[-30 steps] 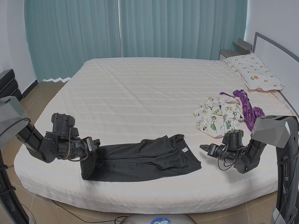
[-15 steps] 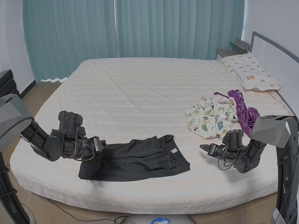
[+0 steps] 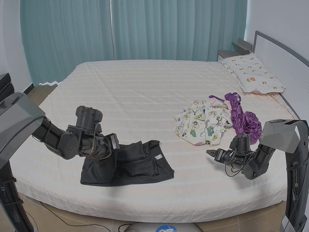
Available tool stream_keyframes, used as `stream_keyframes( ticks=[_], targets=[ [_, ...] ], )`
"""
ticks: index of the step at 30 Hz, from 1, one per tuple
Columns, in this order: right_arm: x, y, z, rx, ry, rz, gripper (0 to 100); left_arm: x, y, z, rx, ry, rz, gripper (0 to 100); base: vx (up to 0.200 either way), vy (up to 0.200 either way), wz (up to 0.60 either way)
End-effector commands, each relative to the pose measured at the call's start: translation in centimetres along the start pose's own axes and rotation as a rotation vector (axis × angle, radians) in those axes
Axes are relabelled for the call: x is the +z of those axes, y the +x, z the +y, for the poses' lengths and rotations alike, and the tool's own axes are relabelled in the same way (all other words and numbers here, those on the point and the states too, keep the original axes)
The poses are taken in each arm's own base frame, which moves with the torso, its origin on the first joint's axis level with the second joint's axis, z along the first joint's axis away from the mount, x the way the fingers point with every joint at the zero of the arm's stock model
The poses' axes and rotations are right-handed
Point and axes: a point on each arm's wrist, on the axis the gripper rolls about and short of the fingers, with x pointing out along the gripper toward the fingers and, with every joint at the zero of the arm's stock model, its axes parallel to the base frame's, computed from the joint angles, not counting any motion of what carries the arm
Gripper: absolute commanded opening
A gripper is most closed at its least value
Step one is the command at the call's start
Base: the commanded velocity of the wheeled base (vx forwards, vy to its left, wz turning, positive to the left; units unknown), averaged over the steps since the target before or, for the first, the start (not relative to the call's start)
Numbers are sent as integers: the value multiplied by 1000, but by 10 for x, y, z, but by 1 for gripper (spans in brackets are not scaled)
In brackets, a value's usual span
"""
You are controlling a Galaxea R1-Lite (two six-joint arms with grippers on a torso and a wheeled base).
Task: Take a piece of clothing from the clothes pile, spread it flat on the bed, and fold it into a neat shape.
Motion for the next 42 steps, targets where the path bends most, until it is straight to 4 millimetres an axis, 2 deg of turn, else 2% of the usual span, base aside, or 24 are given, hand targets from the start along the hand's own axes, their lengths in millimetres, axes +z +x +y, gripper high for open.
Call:
stream_keyframes(
  ticks=[1, 5, 6, 12, 21, 22, 26, 29, 35, 38, 40, 41, 42],
  targets=[
    [-1, 1, -1, -2, 0, 3, 100, -4, 32, -11, 7, 3, 26, 0, 0, 0, 0],
    [-2, 1, -1, -3, 0, 4, 100, -4, 39, -20, 4, -30, 34, 0, 0, 0, 0],
    [-2, 1, -1, -4, -2, 6, 100, -4, 48, -30, -6, -51, 36, 0, 0, 0, 0],
    [-3, 1, -1, -3, -2, 8, 100, -2, 69, -32, 46, -64, -11, 0, 0, 0, 0],
    [-4, 2, -1, -4, -4, 12, 100, 1, 82, -48, 17, -134, -42, 0, 0, 0, 0],
    [-4, 2, -1, -5, -4, 14, 100, 2, 81, -50, 13, -139, -49, 100, 0, 0, 0],
    [-4, 2, -1, -5, -4, 14, 100, -3, 80, -59, 7, -135, -47, 100, 0, 0, 0],
    [-4, 2, -1, -5, -4, 14, 100, 2, 75, -61, 18, -138, -77, 100, 0, 0, 0],
    [-4, 1, -1, -5, -4, 14, 100, 26, 42, -68, -18, -204, -149, 100, 0, 0, 0],
    [-6, -1, -2, -9, -4, 20, 100, 33, 26, -53, 16, -261, -148, 100, 0, 0, 0],
    [-6, -1, -2, -9, -4, 20, 100, 33, 26, -53, 16, -261, -148, 100, 0, 0, 0],
    [-7, -1, 1, -2, -9, 23, 100, 28, 13, -34, 56, -323, -110, 100, 0, 0, 0],
    [-7, -1, 1, -2, -9, 23, 100, 28, 13, -34, 56, -323, -110, 100, 0, 0, 0]
  ],
)
